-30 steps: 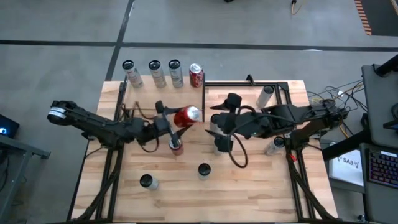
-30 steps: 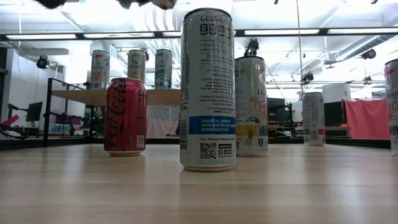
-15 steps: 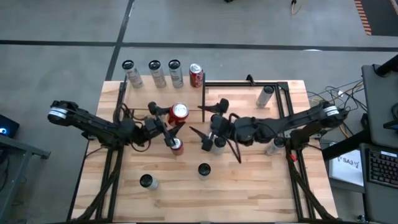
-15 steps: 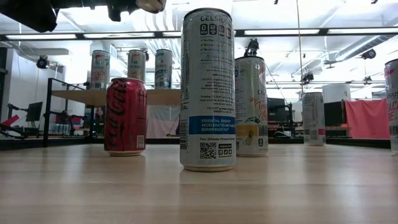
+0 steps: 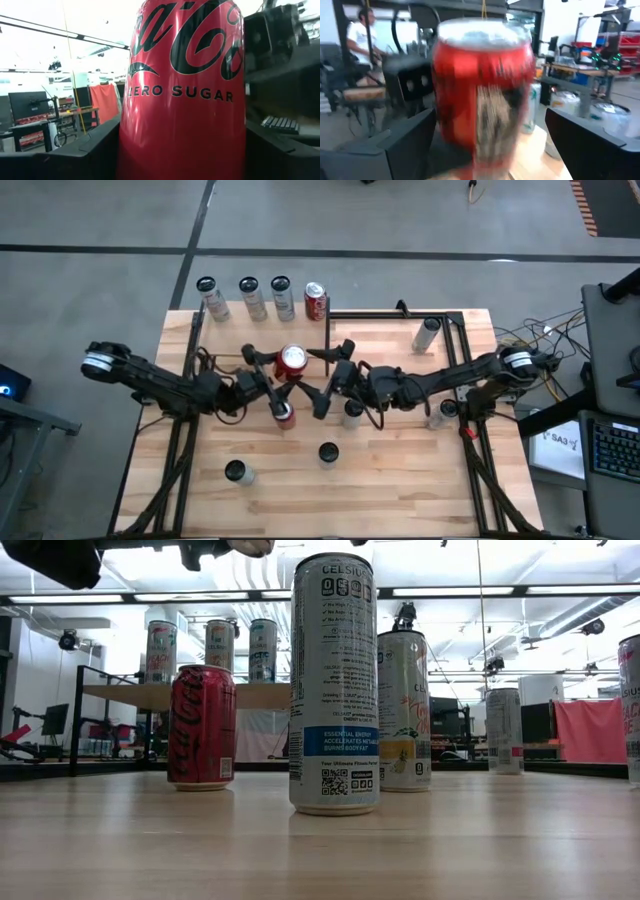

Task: Place canned beverage on shelf
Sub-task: Put the right red soda can on the shelf aligned with the other red soda can

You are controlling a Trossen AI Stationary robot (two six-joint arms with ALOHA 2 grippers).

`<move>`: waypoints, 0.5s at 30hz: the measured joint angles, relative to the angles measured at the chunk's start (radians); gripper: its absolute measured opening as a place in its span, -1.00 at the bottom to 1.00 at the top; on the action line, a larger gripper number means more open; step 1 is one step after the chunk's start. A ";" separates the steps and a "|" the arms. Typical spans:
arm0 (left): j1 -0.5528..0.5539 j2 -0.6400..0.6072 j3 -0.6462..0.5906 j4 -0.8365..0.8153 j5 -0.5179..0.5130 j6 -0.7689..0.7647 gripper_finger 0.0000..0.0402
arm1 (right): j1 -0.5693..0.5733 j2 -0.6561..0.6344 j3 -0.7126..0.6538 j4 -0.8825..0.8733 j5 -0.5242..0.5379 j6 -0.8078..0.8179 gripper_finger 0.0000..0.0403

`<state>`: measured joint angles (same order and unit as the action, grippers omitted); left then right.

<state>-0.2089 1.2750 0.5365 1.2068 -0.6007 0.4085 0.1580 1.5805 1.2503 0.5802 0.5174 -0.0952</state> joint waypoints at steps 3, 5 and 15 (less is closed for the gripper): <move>0.000 0.024 0.015 -0.002 -0.003 0.001 0.43 | -0.007 0.008 0.022 0.012 -0.022 -0.003 0.83; 0.000 0.040 0.021 -0.002 -0.008 0.001 0.43 | -0.010 0.015 0.036 0.018 -0.028 -0.010 0.83; 0.000 0.064 0.026 0.014 -0.018 0.000 0.43 | -0.019 0.024 0.071 -0.007 -0.029 0.000 0.75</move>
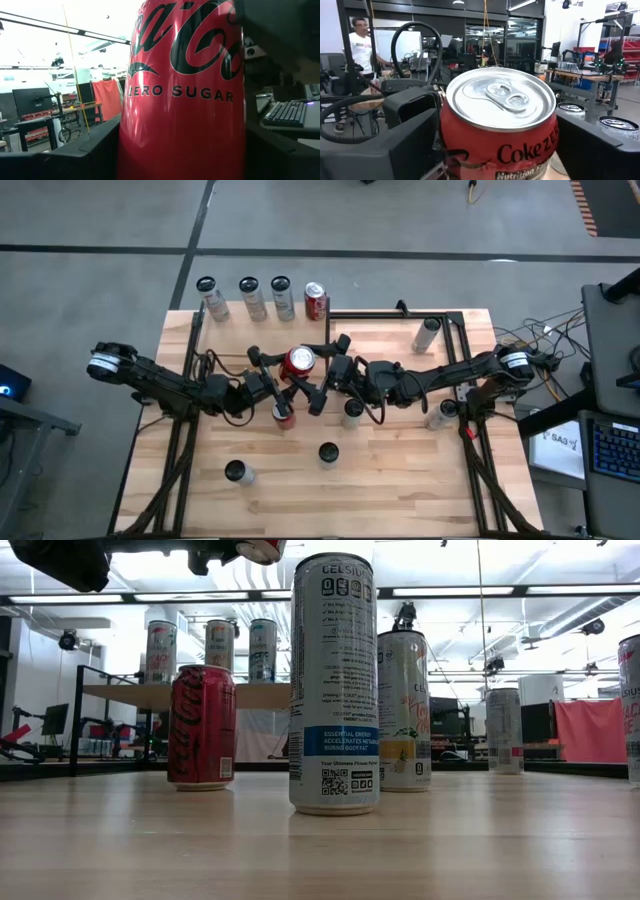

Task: Place canned beverage on shelf
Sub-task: Put the right red soda can on the shelf aligned with the other red soda can

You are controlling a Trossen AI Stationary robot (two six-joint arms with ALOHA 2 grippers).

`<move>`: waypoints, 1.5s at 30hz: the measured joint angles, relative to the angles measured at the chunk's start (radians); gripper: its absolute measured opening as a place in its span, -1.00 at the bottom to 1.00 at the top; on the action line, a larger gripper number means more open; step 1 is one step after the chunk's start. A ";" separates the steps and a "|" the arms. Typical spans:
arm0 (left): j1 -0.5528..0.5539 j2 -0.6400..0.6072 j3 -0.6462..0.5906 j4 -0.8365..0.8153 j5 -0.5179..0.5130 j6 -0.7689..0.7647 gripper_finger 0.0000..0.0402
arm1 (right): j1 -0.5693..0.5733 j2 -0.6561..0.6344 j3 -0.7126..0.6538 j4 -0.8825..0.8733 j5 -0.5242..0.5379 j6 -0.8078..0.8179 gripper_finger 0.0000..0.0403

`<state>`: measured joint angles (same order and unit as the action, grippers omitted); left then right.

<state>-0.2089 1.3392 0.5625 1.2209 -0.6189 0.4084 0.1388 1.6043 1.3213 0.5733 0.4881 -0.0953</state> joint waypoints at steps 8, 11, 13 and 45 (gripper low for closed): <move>0.000 -0.002 0.000 -0.006 0.000 -0.018 0.61 | -0.002 0.000 0.000 -0.002 0.001 0.006 0.45; 0.000 -0.005 0.000 0.001 0.003 -0.025 0.76 | -0.002 -0.002 -0.002 -0.029 0.002 0.010 0.45; 0.000 -0.005 0.000 -0.002 0.003 -0.030 0.79 | -0.002 -0.004 -0.002 -0.034 0.002 0.014 0.45; 0.000 -0.494 -0.017 -0.671 -0.054 -0.036 0.75 | -0.330 -0.071 0.102 -0.456 -0.308 0.025 0.45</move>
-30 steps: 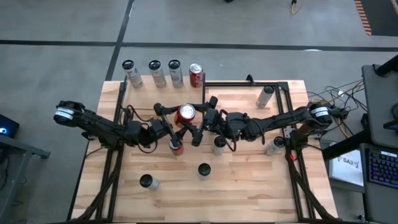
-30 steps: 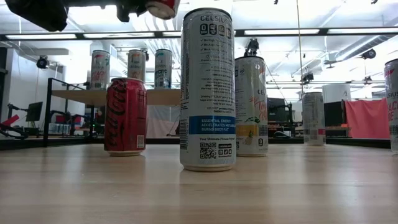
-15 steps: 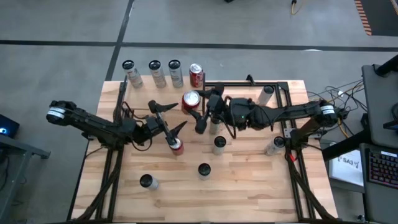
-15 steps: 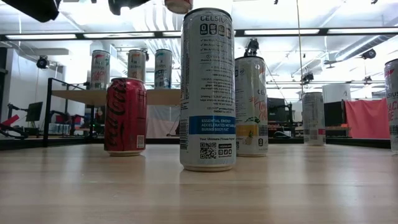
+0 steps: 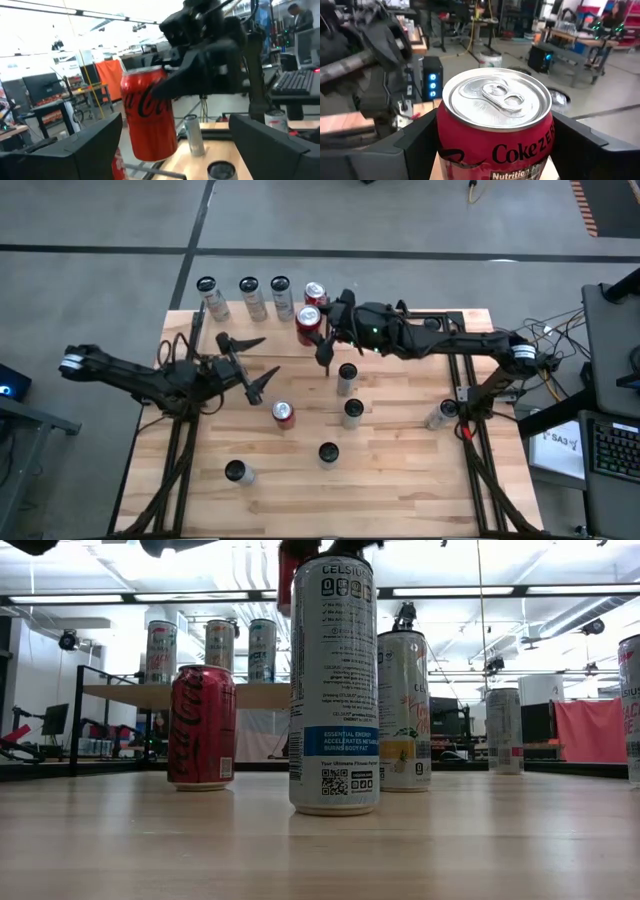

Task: Place canned beverage on shelf
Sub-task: Put the right red soda can on the shelf aligned with the other red soda can

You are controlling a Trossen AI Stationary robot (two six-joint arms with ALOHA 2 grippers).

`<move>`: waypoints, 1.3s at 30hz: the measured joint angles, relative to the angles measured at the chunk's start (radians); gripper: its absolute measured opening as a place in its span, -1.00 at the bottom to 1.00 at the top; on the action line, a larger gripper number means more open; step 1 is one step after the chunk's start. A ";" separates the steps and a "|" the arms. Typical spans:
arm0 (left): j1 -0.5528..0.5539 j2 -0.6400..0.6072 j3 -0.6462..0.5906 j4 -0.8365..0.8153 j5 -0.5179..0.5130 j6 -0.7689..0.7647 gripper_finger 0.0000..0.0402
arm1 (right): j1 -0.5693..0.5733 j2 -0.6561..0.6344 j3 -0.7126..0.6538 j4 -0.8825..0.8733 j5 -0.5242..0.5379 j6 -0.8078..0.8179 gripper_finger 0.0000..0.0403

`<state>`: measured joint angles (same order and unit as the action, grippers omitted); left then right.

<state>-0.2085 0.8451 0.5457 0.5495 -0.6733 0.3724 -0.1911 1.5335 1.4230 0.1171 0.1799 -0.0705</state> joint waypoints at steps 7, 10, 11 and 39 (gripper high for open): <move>0.000 -0.054 -0.001 -0.157 0.000 -0.054 0.65 | -0.058 0.037 -0.112 0.172 -0.146 -0.052 0.45; 0.000 -0.059 -0.001 -0.162 0.001 -0.067 0.61 | -0.063 0.054 -0.132 0.196 -0.168 -0.072 0.45; 0.000 -0.059 -0.001 -0.161 0.001 -0.068 0.60 | -0.064 0.059 -0.134 0.201 -0.168 -0.077 0.45; 0.001 -0.042 -0.001 -0.192 0.000 -0.068 0.58 | -0.087 0.123 -0.174 0.200 -0.061 -0.020 0.45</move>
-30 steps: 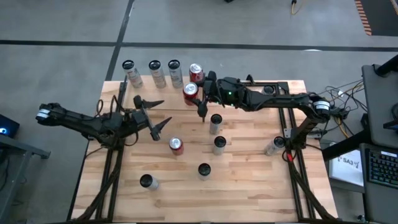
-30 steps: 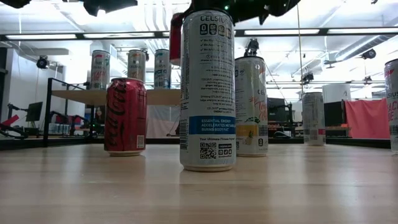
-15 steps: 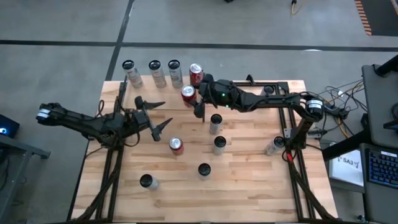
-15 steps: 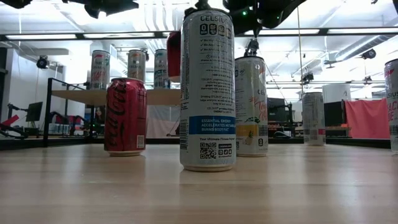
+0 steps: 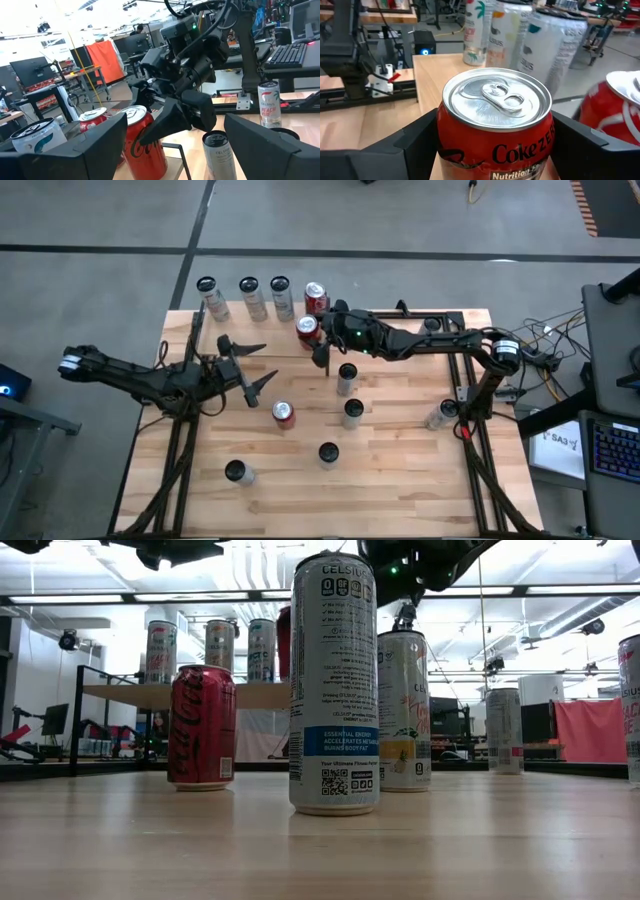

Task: Place canned beverage on shelf
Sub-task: Put the right red soda can on the shelf aligned with the other red soda can

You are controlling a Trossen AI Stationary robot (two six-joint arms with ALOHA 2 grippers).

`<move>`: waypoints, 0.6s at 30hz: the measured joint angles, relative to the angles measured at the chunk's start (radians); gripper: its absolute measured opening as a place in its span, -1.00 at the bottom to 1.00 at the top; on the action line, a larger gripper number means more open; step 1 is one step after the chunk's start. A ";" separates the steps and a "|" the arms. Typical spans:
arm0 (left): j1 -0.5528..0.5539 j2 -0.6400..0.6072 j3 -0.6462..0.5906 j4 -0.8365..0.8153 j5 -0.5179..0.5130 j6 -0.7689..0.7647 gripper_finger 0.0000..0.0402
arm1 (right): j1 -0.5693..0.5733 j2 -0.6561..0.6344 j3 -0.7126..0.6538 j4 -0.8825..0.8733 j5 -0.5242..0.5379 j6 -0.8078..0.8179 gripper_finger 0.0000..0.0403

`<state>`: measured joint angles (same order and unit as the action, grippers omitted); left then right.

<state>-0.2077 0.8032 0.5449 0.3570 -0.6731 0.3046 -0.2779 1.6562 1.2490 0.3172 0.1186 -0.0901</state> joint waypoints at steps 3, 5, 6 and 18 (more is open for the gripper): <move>0.000 0.000 0.000 0.000 0.000 0.000 0.58 | 0.000 0.000 -0.013 0.005 0.024 0.003 0.45; 0.000 0.000 0.000 0.000 0.000 0.000 0.58 | -0.001 0.000 -0.018 0.008 0.024 0.004 0.45; 0.000 0.000 0.000 0.001 0.000 0.000 0.58 | -0.001 0.000 -0.018 0.009 0.024 0.004 0.45; 0.000 0.003 0.000 0.001 0.000 -0.001 0.58 | 0.000 -0.001 -0.021 0.000 0.026 0.020 0.67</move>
<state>-0.2077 0.8062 0.5449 0.3578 -0.6735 0.3038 -0.2783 1.6550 1.2278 0.3168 0.1444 -0.0702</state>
